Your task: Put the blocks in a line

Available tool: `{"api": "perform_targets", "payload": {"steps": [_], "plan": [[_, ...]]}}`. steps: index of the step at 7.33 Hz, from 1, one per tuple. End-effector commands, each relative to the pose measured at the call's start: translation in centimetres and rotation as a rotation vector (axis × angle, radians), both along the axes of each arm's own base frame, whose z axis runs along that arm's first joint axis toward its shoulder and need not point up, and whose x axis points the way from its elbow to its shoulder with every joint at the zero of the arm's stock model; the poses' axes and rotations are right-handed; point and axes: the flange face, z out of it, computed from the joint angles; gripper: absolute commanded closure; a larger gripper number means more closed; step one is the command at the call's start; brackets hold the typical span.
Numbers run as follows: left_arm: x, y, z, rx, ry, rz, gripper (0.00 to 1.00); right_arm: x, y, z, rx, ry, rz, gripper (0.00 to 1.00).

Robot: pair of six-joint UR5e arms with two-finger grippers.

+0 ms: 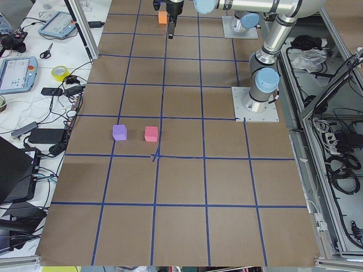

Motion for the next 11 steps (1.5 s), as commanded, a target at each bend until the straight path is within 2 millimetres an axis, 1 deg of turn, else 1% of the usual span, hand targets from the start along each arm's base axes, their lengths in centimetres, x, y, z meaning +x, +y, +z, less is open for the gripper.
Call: {"api": "perform_targets", "payload": {"steps": [1,6,8,9,10,11], "plan": [[0.0,0.0,-0.1,0.002,0.001,0.000,0.00,-0.1,0.1,0.0,-0.002,0.003,-0.004,0.00],[0.0,-0.1,-0.3,0.006,0.000,-0.002,0.00,0.1,0.1,0.0,-0.001,0.007,0.002,0.00],[0.2,-0.6,-0.6,0.012,-0.003,0.002,0.00,0.2,0.0,0.2,-0.013,0.002,0.006,0.00],[1.1,-0.9,-0.2,0.005,-0.003,0.020,0.00,0.1,-0.2,0.0,-0.012,0.012,0.003,0.00],[2.8,-1.4,0.4,-0.007,0.002,0.065,0.00,0.1,-0.1,-0.2,-0.004,0.011,0.002,0.00],[3.3,-1.3,0.7,-0.005,0.005,0.082,0.00,0.0,-0.2,-0.4,0.003,0.011,0.000,0.00]]}}
